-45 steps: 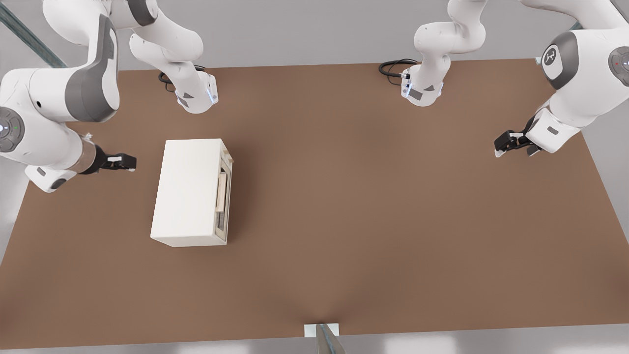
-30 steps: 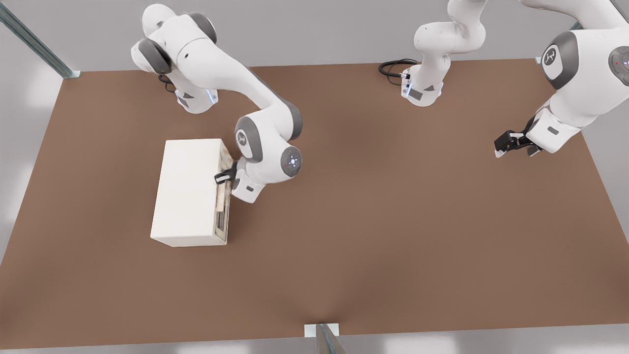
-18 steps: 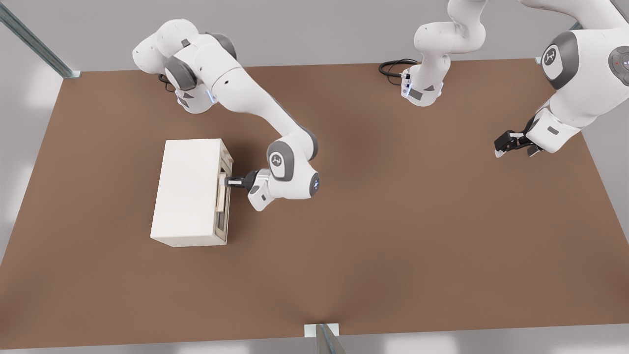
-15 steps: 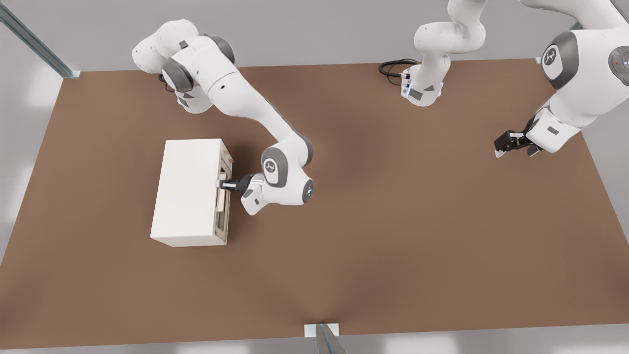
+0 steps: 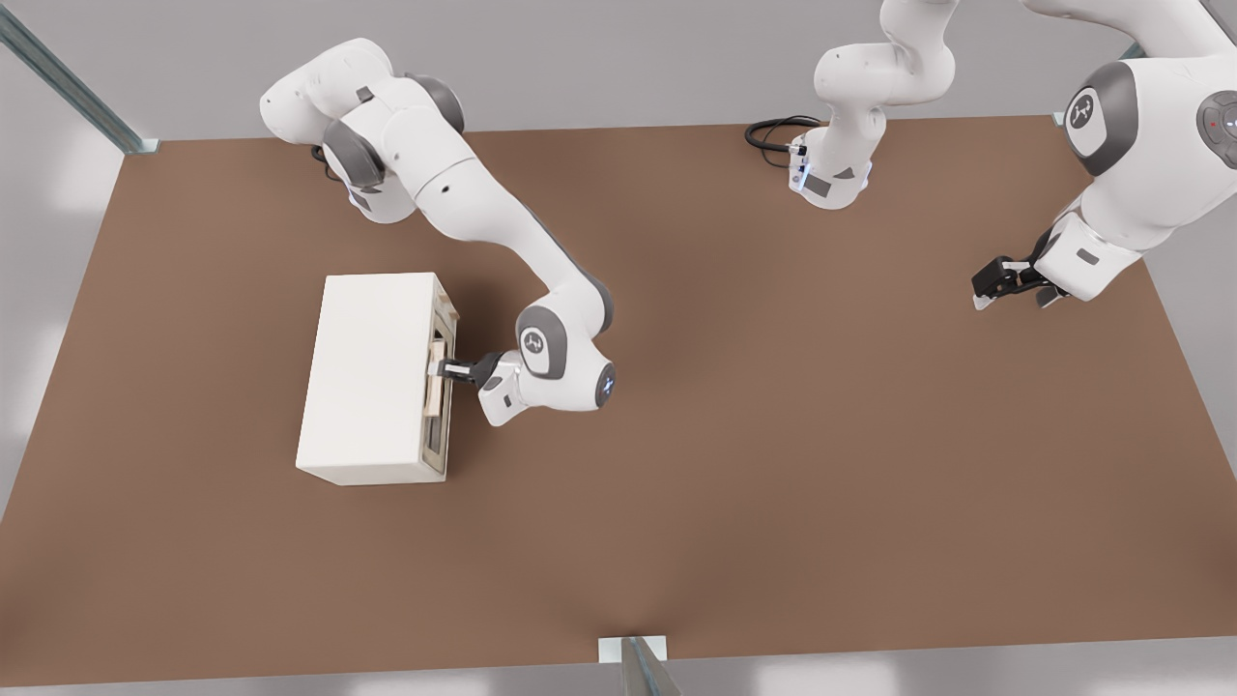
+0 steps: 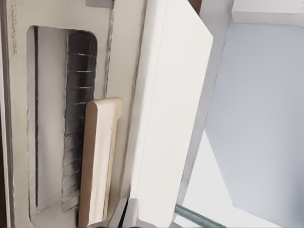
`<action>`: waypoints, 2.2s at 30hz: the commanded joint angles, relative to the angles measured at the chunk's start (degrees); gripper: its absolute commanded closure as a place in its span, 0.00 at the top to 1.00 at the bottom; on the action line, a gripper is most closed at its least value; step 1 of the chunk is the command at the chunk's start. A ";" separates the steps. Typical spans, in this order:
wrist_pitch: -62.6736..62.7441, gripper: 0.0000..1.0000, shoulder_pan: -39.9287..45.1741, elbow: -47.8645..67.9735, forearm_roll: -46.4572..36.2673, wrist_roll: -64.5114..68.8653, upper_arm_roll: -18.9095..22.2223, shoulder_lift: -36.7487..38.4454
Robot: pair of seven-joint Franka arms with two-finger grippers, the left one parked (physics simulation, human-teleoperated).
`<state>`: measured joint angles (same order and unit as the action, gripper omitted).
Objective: Keep left arm still and open the oven door with right arm
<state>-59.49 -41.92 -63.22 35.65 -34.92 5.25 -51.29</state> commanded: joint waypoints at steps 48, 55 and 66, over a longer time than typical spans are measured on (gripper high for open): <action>-4.24 0.00 -2.02 7.24 -8.67 8.37 4.68 0.49; -4.94 0.00 -1.67 4.95 -1.81 9.87 5.03 -0.65; -6.87 0.00 -1.14 3.90 -2.16 8.55 5.47 -2.23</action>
<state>-65.70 -43.07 -59.34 33.54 -29.51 10.69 -53.60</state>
